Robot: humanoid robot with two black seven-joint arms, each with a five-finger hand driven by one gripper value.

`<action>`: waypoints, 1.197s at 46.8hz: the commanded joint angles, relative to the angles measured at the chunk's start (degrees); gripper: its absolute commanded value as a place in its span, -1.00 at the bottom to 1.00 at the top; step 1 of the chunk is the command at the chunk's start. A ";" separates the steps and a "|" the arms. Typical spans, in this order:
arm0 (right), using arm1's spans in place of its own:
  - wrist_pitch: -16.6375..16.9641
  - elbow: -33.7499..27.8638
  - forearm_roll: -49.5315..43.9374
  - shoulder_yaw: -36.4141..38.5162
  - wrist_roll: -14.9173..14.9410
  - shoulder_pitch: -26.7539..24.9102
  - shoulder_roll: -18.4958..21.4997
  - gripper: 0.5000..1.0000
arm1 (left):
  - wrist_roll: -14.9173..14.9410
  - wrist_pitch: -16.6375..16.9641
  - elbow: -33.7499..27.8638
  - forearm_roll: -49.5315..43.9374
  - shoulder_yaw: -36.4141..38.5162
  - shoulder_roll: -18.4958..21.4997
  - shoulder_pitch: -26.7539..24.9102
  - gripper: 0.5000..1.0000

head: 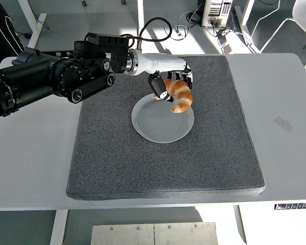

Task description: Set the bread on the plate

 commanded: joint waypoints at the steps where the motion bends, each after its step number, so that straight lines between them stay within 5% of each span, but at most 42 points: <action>1: 0.00 0.00 0.00 0.00 0.00 0.00 0.00 1.00 | 0.07 0.08 0.11 0.09 1.51 -0.01 0.43 -1.00; 26: 0.00 0.00 0.00 0.00 0.00 0.00 0.00 1.00 | 0.69 2.98 4.94 0.09 5.47 -0.01 7.47 -1.00; 46: 0.00 0.00 0.00 0.00 0.00 0.00 0.00 1.00 | 0.69 3.16 5.21 -0.88 4.94 -0.01 7.56 -1.00; 48: 0.00 0.00 0.00 0.00 0.00 0.00 0.00 1.00 | 0.69 3.25 5.29 -0.88 4.94 -0.01 7.56 -0.58; 56: 0.00 0.00 0.00 0.00 0.00 0.00 0.00 1.00 | 0.69 3.51 5.30 -1.14 4.15 -0.01 7.29 0.35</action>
